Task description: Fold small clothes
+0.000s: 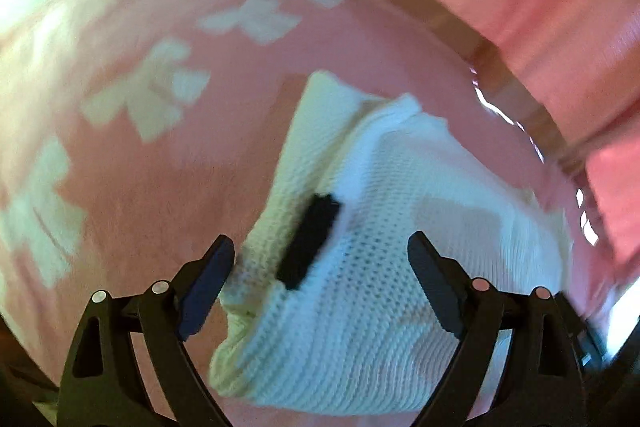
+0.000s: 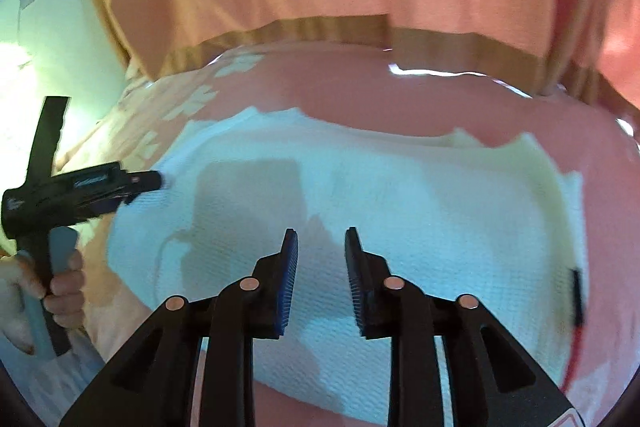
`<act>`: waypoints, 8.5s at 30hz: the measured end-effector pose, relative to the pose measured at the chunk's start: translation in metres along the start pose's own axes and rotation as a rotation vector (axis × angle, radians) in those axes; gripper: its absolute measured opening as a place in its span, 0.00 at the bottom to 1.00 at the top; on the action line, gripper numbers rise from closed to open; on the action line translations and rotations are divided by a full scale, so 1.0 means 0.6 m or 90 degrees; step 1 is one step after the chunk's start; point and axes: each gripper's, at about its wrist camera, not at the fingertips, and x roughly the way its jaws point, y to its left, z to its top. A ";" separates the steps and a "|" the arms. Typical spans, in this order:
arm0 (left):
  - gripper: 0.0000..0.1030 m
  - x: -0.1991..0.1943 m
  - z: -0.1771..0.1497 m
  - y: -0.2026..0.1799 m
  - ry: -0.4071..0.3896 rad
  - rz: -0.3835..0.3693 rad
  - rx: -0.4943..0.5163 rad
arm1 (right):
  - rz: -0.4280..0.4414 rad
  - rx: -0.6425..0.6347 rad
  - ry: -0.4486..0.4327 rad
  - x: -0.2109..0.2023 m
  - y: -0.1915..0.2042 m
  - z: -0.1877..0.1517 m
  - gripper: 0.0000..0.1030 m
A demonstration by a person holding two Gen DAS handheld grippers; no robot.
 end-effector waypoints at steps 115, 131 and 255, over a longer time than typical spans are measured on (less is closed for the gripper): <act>0.87 0.020 -0.256 -0.299 0.035 -0.072 0.358 | 0.048 0.225 -0.031 -0.137 -0.253 -0.116 0.19; 0.89 0.014 -0.245 -0.285 0.025 -0.093 0.328 | -0.054 0.178 -0.076 -0.238 -0.247 -0.148 0.44; 0.59 -0.055 0.030 -0.104 -0.080 -0.092 0.223 | 0.052 0.046 -0.102 -0.077 -0.024 0.039 0.23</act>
